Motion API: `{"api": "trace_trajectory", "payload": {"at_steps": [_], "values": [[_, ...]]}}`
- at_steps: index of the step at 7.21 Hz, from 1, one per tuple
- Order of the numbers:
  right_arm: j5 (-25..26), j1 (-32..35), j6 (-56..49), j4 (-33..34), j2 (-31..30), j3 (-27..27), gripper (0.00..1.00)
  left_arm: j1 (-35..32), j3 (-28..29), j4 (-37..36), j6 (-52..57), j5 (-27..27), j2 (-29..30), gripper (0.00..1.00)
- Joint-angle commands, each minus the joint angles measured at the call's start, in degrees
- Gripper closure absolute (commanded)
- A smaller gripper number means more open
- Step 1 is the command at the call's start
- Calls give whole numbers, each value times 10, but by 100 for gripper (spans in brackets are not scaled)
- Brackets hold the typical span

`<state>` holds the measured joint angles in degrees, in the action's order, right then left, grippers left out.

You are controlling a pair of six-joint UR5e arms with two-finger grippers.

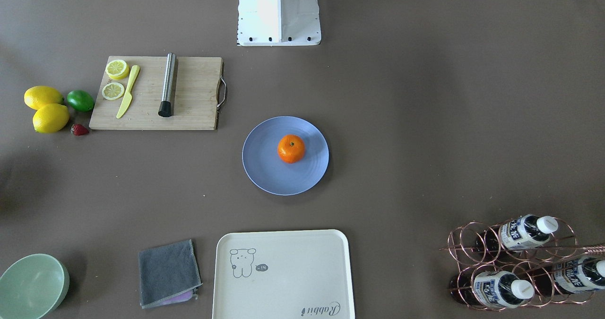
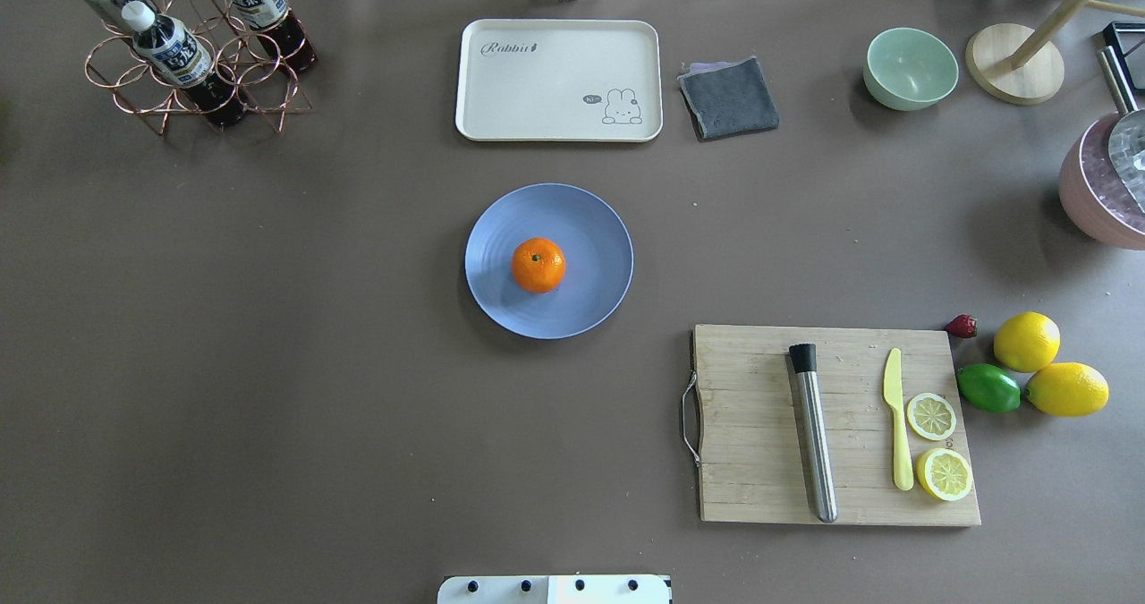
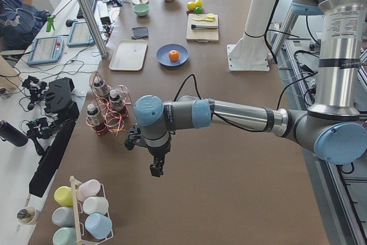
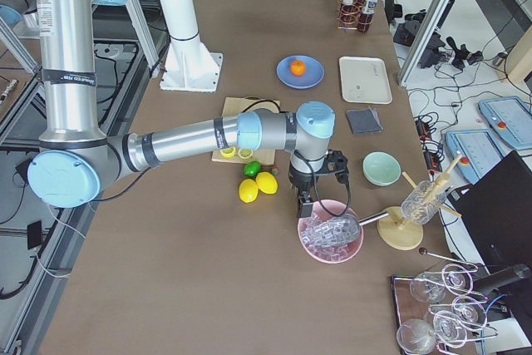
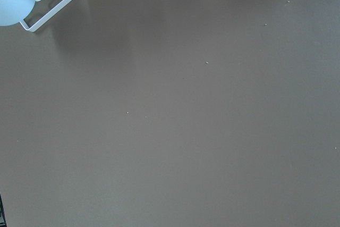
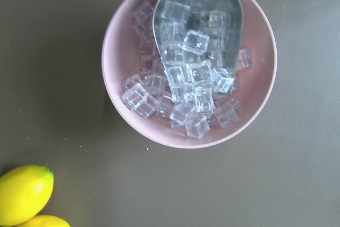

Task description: Pick orange to plate

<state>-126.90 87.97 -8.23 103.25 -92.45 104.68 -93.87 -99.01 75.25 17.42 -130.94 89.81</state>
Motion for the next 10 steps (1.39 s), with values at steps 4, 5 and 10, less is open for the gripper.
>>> {"api": "trace_trajectory", "payload": {"at_steps": [4,5,10], "values": [[-9,61,-27,0,-64,-5,0,0,-6,3,1,1,-7,2],[-10,60,-27,0,-65,-6,0,1,-5,3,1,2,-7,2],[-27,60,-28,-1,-65,-11,0,4,0,1,1,1,-17,2]]}}
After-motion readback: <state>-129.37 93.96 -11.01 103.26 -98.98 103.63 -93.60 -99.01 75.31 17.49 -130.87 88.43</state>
